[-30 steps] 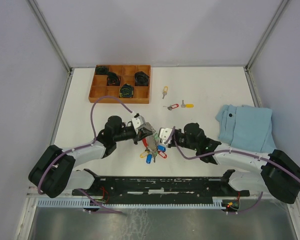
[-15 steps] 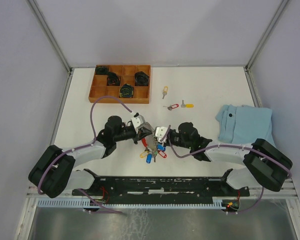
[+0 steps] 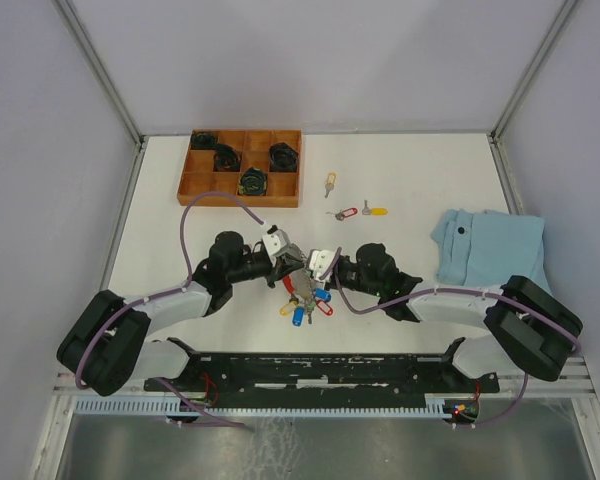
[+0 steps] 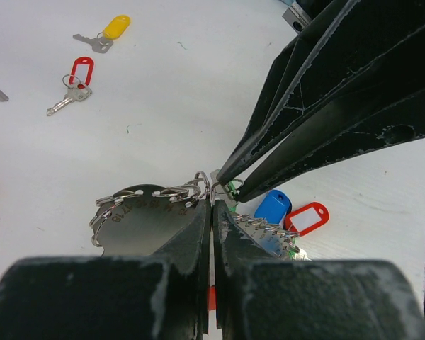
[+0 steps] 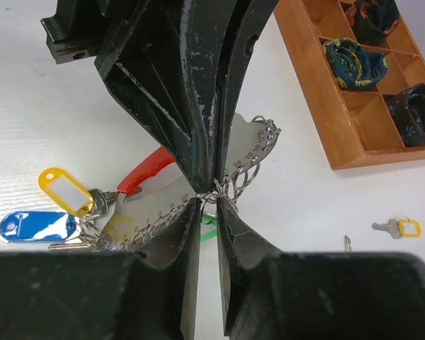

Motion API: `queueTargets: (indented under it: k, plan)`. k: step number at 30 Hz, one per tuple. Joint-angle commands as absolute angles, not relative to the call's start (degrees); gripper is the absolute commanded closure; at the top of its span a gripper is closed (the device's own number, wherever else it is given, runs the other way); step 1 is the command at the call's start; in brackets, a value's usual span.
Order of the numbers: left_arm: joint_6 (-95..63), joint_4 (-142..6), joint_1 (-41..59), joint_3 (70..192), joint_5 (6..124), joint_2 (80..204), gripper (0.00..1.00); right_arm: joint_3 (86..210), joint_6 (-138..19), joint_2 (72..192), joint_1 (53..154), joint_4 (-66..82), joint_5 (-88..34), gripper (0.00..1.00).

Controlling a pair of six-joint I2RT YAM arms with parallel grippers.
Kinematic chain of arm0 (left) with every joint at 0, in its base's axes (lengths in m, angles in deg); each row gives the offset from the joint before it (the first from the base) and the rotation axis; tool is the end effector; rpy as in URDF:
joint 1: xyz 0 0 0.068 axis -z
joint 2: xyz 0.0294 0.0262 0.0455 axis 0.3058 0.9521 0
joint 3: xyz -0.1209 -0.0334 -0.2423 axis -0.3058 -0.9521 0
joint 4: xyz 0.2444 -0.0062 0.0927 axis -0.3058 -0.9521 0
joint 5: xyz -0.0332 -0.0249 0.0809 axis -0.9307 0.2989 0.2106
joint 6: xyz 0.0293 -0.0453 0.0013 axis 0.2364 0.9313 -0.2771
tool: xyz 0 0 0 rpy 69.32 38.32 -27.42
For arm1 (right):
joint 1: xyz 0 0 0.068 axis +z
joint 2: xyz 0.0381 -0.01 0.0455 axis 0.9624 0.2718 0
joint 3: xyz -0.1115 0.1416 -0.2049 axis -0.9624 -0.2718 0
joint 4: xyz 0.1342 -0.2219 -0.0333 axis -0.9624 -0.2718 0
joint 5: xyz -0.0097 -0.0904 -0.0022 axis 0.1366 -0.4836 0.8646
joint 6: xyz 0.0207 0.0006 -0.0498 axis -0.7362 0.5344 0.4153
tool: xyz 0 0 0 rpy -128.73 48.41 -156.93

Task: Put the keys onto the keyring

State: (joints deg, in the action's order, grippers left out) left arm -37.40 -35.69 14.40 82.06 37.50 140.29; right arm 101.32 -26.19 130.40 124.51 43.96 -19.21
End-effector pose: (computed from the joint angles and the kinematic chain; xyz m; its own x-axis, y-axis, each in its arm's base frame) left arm 0.1979 -0.1493 0.1878 -0.0750 0.2111 -0.9746 0.9360 0.3520 0.0042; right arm 0.1709 0.2204 0.1939 0.2542 -0.3715 -0.8930 -0.8827 0.2882 -0.3712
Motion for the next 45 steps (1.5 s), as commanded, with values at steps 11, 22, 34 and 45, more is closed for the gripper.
queueTargets:
  k: [11,22,34,45]
  plan:
    - [-33.3,-29.2,14.3,81.9,36.7,137.1,0.97,102.2,-24.8,129.4,124.8,41.5,-19.3,0.99]
    - [-29.5,-22.8,14.5,80.5,35.7,138.3,0.97,103.1,-25.8,131.3,125.3,41.8,-16.1,0.99]
    - [-33.7,-29.6,14.5,80.7,37.0,137.5,0.85,106.1,-18.4,126.0,125.4,33.1,-20.8,0.99]
    - [-37.7,-34.3,14.5,82.2,33.2,137.7,0.63,108.9,-15.0,124.8,125.4,27.5,-18.6,1.0]
